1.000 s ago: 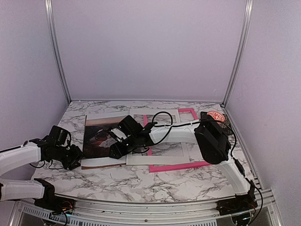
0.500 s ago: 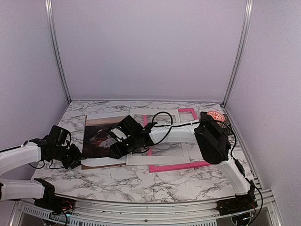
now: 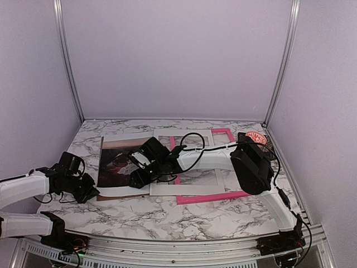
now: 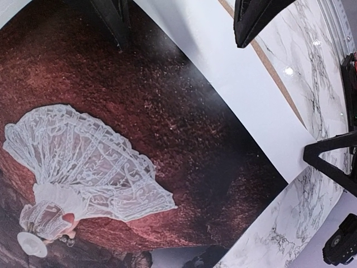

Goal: Take the photo out of the frame

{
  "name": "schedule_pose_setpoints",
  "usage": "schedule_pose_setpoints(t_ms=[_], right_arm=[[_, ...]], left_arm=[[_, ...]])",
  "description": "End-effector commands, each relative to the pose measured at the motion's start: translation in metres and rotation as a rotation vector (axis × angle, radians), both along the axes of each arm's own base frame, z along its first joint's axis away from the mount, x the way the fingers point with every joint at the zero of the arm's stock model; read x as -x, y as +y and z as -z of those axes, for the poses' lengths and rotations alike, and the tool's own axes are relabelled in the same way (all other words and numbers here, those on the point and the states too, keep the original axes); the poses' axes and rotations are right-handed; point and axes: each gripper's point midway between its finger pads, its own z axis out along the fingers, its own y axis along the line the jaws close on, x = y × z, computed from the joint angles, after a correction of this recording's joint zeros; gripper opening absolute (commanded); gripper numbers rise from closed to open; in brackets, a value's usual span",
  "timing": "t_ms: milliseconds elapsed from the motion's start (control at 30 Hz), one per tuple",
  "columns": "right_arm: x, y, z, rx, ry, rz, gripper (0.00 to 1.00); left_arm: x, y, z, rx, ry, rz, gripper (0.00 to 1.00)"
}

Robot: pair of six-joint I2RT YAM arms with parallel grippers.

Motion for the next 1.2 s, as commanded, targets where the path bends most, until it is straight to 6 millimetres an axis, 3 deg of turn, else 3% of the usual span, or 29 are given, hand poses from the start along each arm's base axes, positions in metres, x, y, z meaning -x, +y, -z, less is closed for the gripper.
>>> schedule_pose_setpoints(t_ms=[0, 267, 433, 533, 700, 900, 1000, 1167], right_arm=[[0.007, 0.0, -0.022, -0.001, -0.014, -0.011, 0.63], [-0.02, -0.011, -0.085, -0.063, -0.102, 0.068, 0.72], [-0.043, -0.027, -0.095, -0.087, -0.077, 0.135, 0.81], [-0.061, -0.041, -0.092, -0.107, -0.02, 0.192, 0.83], [-0.084, -0.068, -0.088, -0.103, 0.008, 0.281, 0.85], [-0.09, -0.094, -0.067, -0.055, 0.03, 0.324, 0.85], [-0.086, -0.097, -0.063, -0.066, 0.046, 0.327, 0.85], [-0.087, -0.098, -0.065, -0.083, 0.052, 0.342, 0.85]], left_arm=[[-0.03, 0.012, -0.038, -0.072, -0.139, -0.034, 0.0], [-0.064, 0.053, -0.114, -0.188, -0.301, -0.199, 0.0], [-0.071, 0.069, -0.139, -0.085, -0.321, -0.309, 0.0], [-0.069, 0.06, -0.135, 0.094, -0.299, -0.365, 0.0], [-0.054, 0.026, -0.098, 0.411, -0.208, -0.409, 0.0], [-0.029, 0.02, -0.07, 0.512, -0.138, -0.479, 0.0], [-0.026, 0.015, -0.067, 0.605, -0.136, -0.513, 0.0], [-0.02, 0.006, -0.066, 0.609, -0.13, -0.441, 0.0]])
